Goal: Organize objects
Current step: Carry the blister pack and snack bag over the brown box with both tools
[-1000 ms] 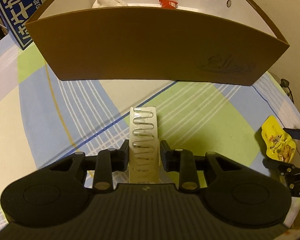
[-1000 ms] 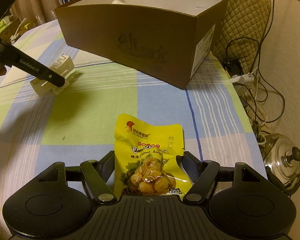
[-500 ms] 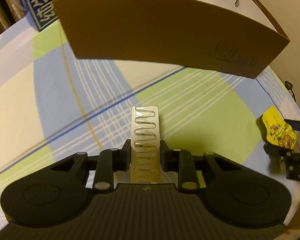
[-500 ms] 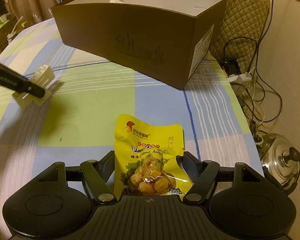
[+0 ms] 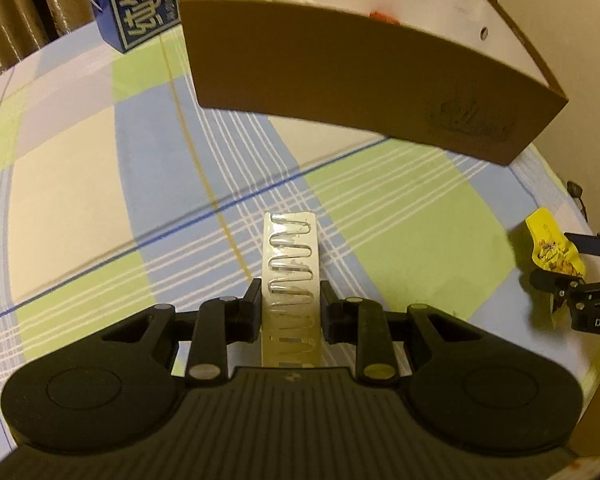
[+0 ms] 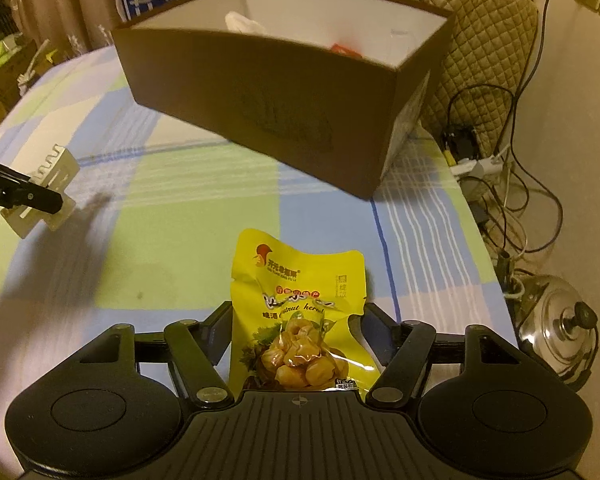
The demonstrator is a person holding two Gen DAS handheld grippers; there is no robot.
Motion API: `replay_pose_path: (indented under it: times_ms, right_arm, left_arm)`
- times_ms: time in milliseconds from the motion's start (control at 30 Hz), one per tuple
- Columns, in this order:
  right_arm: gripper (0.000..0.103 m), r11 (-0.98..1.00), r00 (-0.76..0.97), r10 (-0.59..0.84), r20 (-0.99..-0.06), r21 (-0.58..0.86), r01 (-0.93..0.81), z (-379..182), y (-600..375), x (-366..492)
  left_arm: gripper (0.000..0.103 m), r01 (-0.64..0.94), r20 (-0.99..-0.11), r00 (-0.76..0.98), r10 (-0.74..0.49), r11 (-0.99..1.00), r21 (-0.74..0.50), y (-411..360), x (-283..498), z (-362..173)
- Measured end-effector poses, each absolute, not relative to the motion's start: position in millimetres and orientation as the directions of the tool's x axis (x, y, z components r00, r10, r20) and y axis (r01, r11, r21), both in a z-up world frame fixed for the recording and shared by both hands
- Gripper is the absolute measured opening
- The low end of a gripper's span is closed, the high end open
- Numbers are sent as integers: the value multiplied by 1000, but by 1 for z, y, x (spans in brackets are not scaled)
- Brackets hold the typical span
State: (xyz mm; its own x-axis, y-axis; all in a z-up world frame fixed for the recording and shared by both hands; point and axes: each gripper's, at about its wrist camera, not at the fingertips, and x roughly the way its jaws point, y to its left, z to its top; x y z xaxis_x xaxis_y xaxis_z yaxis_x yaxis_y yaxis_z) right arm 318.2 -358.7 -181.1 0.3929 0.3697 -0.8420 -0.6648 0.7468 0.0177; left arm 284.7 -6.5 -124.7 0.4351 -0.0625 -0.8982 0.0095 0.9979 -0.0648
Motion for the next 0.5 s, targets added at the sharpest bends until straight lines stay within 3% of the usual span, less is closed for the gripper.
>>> replay_pose_path:
  times_ms: [500]
  right_arm:
    - [65, 691, 385, 537, -751, 130, -711, -102, -338, 325]
  left_arm:
    - [23, 77, -814, 571, -109, 994, -80, -20, 302, -53]
